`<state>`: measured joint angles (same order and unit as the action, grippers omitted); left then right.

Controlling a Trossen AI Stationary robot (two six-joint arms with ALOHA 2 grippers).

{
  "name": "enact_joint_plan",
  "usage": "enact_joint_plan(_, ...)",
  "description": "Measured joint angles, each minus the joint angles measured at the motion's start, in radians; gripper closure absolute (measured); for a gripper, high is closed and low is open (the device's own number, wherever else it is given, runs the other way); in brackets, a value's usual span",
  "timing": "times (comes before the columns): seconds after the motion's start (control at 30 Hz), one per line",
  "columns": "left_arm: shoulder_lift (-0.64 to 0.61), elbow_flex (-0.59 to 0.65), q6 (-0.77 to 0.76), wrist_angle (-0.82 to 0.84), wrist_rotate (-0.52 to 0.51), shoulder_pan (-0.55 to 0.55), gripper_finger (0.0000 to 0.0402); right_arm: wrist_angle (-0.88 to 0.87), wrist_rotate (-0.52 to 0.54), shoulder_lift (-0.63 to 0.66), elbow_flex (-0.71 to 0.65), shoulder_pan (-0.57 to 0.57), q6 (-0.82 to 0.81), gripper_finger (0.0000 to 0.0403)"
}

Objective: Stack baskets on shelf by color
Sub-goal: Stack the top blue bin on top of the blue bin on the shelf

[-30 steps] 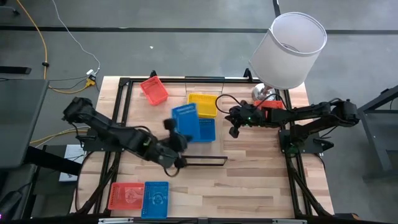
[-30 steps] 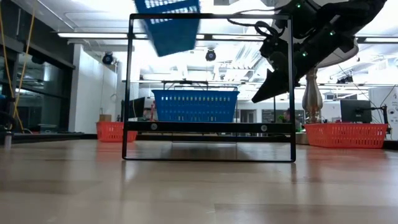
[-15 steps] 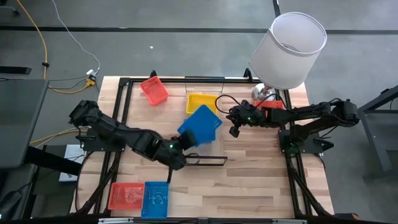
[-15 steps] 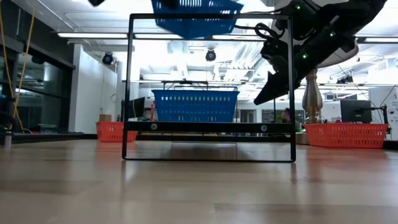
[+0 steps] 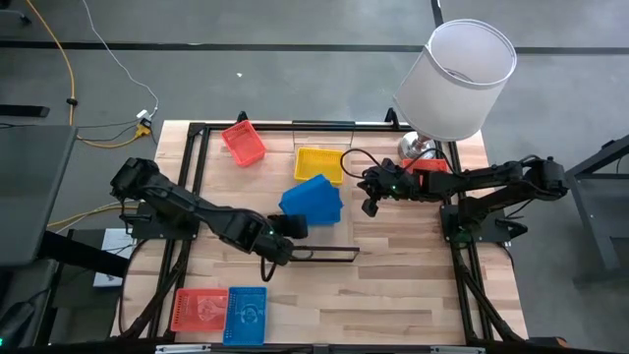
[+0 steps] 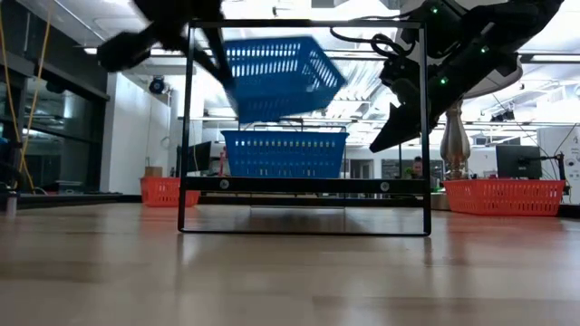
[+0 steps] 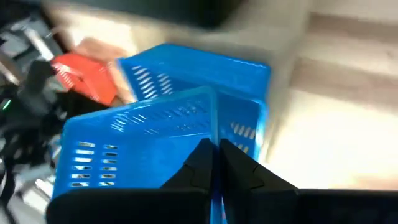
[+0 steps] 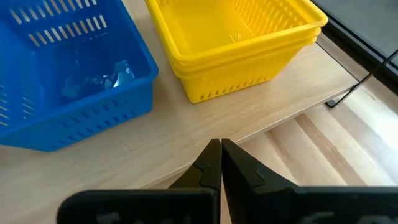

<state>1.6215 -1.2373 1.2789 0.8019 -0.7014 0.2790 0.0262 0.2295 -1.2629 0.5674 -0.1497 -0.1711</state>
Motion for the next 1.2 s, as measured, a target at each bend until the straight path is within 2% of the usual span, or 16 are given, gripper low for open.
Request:
enact_joint_plan(0.3,-0.003,0.026,0.104,-0.013,0.017,0.0,0.0401,0.037,0.0,0.0,0.0,0.0,-0.012,0.0403)
enact_joint_plan(0.73,0.003,0.026,0.363,-0.016,0.036,-0.022,0.0399,0.053,0.008,0.0,0.0,0.0,-0.029,0.0403)
enact_joint_plan(1.2,0.015,0.026,0.375,-0.009,0.076,-0.067,0.0353,0.053,0.013,0.0,0.0,0.0,-0.034,0.0403)
